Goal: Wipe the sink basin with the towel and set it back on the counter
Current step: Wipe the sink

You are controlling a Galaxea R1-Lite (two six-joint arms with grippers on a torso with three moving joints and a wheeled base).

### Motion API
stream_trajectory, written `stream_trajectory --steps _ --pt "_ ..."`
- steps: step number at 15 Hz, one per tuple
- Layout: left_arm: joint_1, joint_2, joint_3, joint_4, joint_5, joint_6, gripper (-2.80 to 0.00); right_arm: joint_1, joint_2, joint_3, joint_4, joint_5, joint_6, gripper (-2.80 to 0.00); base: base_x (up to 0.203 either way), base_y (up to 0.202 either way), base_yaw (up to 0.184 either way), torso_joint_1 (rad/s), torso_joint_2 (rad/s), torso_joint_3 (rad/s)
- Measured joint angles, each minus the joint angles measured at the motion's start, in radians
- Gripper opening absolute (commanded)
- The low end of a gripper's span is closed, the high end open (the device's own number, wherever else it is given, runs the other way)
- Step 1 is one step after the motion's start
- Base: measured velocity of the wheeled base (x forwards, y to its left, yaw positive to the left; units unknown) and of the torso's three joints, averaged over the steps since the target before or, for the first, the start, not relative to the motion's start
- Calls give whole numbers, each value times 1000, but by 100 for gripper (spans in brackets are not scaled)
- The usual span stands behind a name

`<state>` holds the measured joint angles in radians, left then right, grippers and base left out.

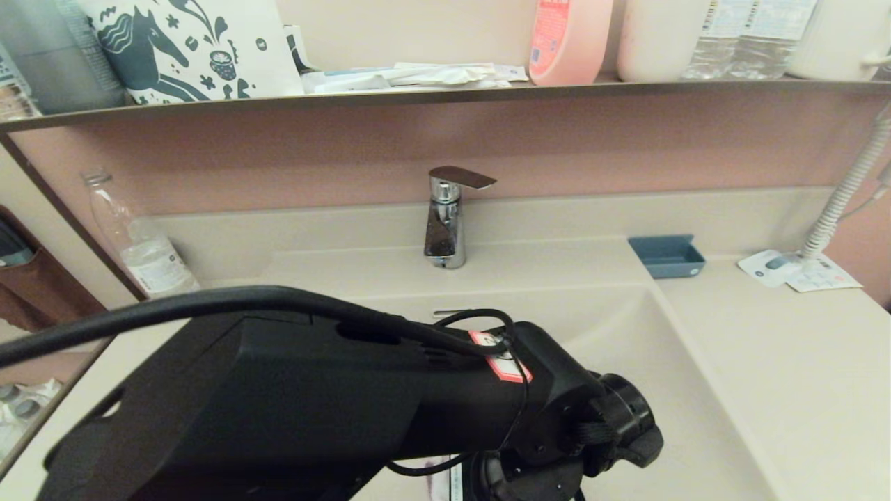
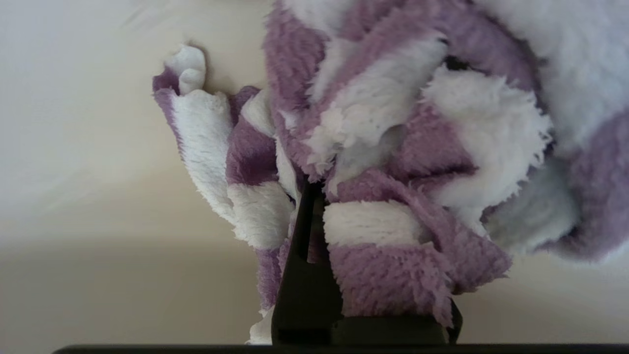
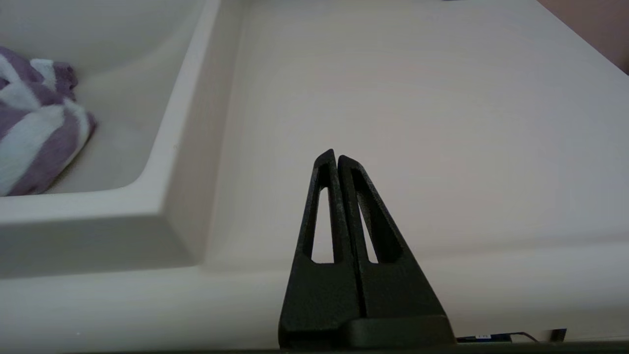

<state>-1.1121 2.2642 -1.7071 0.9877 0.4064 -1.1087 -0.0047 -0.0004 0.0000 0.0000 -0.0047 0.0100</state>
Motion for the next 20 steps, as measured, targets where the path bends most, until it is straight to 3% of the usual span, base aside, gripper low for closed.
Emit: stream_trajectory --steps 5,8,11,15,20 --pt "57 -168 319 -48 -8 25 -280 0 0 0 0 0 0 -280 0 0 0 0 0 0" --pt "131 -304 546 -138 -9 140 -280 0 0 0 0 0 0 -280 0 0 0 0 0 0" --pt "195 -408 665 -187 -9 258 -280 0 0 0 0 0 0 -280 0 0 0 0 0 0" --pt "155 -399 642 -296 -17 262 -280 0 0 0 0 0 0 -280 0 0 0 0 0 0" --pt "28 -297 434 -305 -69 203 -280 0 0 0 0 0 0 -280 0 0 0 0 0 0"
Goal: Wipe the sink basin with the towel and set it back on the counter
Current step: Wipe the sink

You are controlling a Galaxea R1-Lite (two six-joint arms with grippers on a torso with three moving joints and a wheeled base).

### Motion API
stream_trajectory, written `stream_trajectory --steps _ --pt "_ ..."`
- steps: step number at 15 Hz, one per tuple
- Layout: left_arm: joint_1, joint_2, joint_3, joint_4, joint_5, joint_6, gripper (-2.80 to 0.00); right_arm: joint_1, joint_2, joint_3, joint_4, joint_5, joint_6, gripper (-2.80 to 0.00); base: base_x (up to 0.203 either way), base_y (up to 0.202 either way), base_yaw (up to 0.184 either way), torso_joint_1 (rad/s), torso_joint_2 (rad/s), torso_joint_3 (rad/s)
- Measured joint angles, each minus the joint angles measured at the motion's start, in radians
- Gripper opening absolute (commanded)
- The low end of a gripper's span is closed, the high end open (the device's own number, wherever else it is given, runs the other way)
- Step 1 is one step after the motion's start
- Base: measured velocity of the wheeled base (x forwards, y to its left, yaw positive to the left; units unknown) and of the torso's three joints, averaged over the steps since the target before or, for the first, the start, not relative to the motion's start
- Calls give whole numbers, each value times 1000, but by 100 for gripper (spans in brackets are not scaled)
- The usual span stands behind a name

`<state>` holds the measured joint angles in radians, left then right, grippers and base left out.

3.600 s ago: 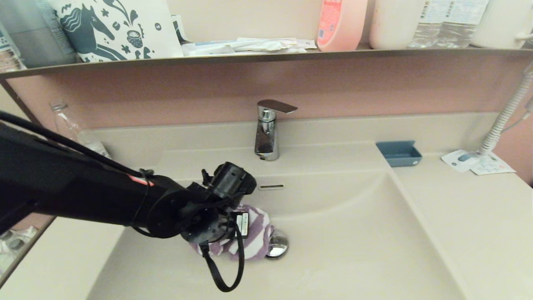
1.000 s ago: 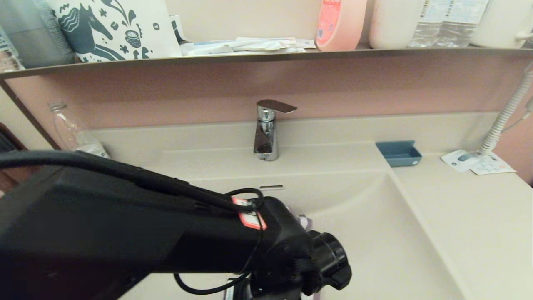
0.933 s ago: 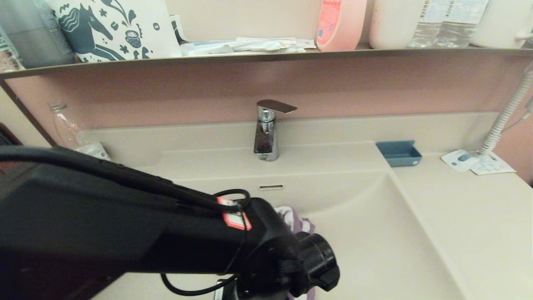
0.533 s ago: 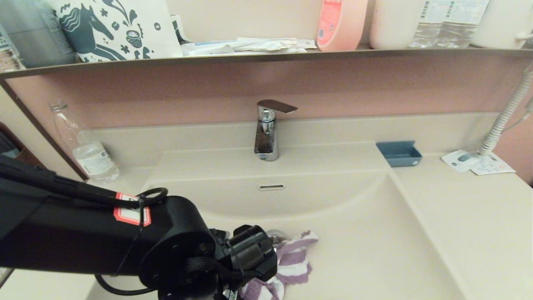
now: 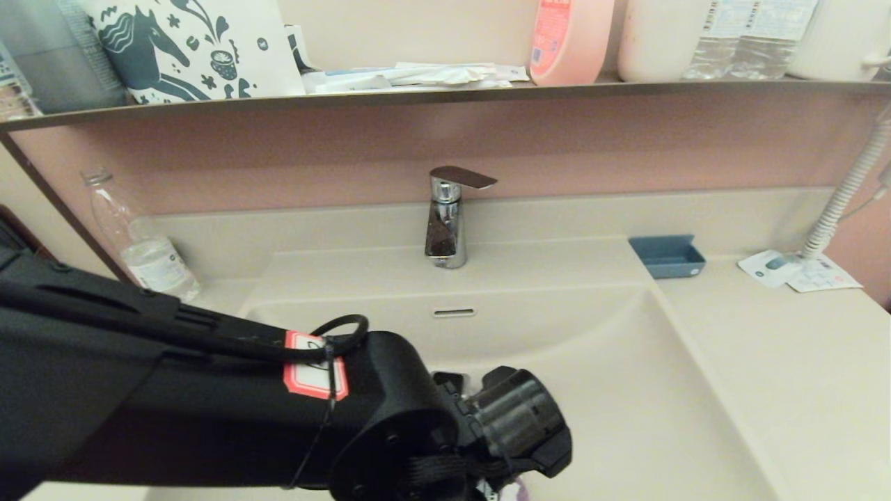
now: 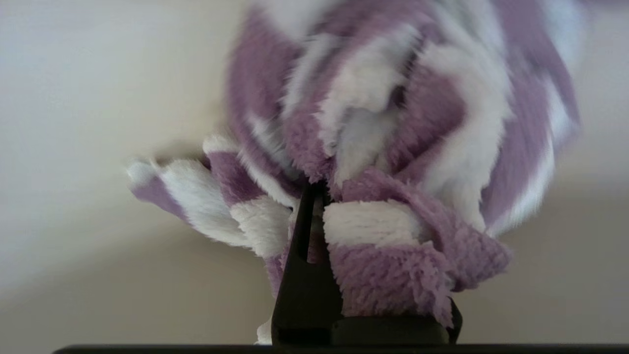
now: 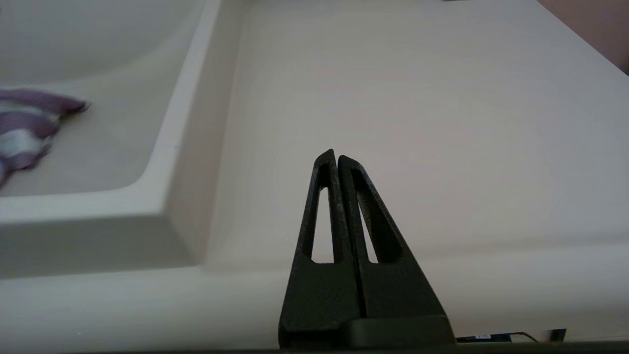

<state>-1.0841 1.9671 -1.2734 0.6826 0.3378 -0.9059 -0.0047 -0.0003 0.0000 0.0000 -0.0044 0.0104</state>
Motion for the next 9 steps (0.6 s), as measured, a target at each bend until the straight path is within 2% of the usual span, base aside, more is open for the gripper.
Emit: stream_trajectory --steps 3,5,9 --pt "-77 60 -182 1 -82 -30 -280 0 0 0 0 0 0 -280 0 0 0 0 0 0" --pt "-115 106 -306 8 -95 -32 -280 0 0 0 0 0 0 -280 0 0 0 0 0 0" --pt "-146 205 -593 25 -100 -28 -280 0 0 0 0 0 0 -280 0 0 0 0 0 0"
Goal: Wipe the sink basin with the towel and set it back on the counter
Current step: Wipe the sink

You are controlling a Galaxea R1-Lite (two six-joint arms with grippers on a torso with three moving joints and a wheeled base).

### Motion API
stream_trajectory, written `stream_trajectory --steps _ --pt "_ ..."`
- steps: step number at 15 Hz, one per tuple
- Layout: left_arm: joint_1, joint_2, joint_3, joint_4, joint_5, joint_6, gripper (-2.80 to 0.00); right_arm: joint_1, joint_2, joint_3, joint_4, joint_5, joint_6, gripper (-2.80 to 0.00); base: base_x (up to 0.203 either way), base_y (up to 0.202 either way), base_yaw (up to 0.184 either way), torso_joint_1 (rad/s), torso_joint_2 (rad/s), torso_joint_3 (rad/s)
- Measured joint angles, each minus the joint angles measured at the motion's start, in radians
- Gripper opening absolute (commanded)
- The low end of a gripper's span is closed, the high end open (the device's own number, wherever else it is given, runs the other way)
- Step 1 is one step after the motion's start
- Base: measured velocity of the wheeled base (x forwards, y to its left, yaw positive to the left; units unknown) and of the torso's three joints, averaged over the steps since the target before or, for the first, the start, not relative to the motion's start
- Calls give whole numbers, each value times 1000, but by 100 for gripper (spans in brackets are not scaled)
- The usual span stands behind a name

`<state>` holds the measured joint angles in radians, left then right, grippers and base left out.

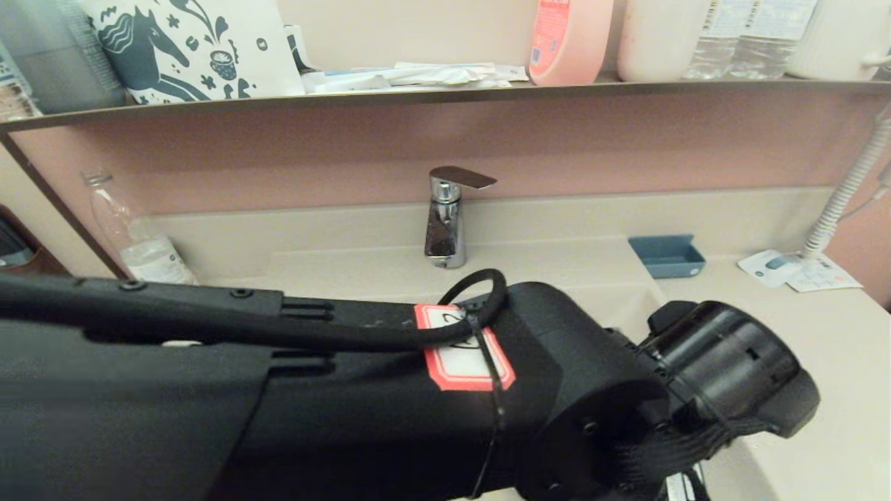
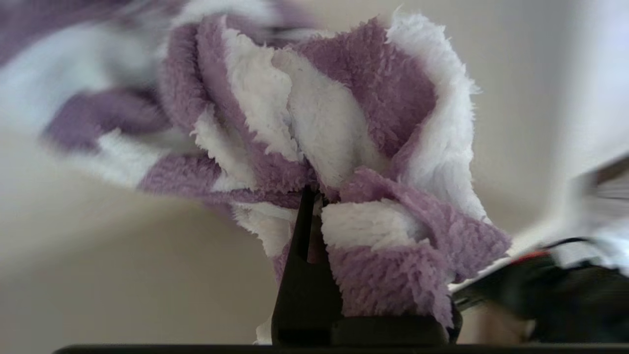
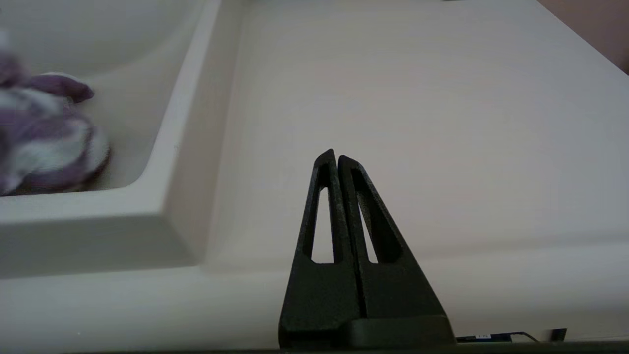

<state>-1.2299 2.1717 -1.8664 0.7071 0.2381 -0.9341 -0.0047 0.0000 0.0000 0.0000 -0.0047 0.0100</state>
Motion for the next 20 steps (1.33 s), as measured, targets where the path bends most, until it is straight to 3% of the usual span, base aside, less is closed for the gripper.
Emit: stream_trajectory --steps 3,10,16,20 --pt "-14 68 -78 -79 4 49 -280 0 0 0 0 0 0 -280 0 0 0 0 0 0" --pt "-17 187 -79 -140 3 47 -280 0 0 0 0 0 0 -280 0 0 0 0 0 0" --pt "6 218 68 -141 57 48 -280 0 0 0 0 0 0 -280 0 0 0 0 0 0" --pt "72 202 185 -143 112 46 -280 0 0 0 0 0 0 -280 0 0 0 0 0 0"
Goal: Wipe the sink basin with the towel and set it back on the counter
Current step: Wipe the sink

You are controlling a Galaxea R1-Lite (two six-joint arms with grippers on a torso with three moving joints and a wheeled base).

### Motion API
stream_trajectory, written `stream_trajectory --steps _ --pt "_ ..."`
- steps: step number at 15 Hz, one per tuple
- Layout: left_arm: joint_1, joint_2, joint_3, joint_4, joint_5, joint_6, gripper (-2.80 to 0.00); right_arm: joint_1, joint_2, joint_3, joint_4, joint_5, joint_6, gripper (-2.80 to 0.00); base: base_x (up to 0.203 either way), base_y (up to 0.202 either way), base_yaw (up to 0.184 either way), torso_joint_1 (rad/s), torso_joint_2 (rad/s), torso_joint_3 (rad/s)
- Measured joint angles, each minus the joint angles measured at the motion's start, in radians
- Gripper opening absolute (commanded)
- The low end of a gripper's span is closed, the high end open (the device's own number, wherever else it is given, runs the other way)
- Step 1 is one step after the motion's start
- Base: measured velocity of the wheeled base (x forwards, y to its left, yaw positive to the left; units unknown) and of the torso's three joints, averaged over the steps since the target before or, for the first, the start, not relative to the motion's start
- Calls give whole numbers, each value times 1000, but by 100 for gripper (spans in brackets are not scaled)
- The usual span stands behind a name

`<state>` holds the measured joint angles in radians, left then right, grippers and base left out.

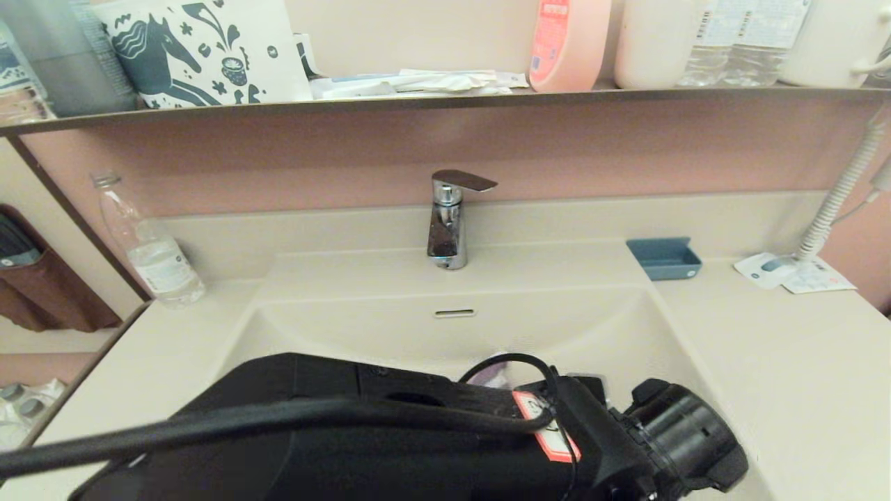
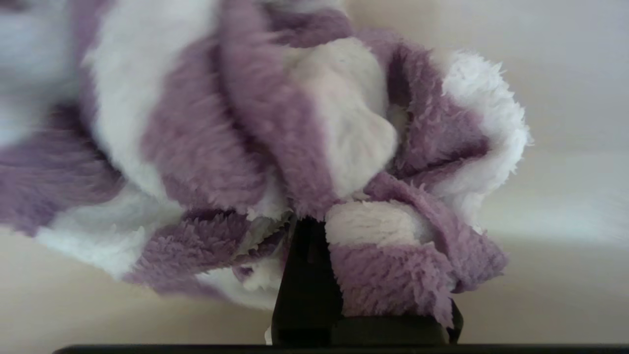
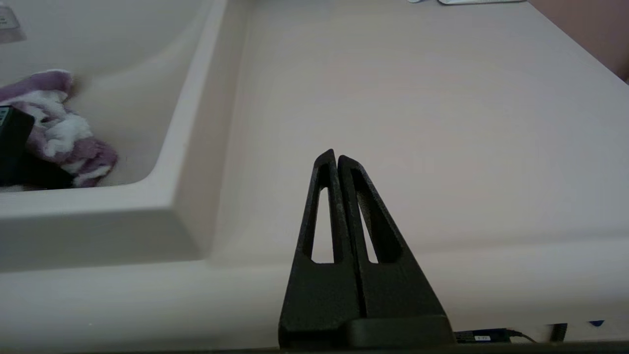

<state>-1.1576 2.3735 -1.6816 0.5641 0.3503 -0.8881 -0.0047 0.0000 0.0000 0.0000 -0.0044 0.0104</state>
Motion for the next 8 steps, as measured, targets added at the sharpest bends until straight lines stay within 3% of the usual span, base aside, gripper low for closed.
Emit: stream_trajectory --steps 8 --pt "156 -86 199 14 56 3 -280 0 0 0 0 0 0 -280 0 0 0 0 0 0"
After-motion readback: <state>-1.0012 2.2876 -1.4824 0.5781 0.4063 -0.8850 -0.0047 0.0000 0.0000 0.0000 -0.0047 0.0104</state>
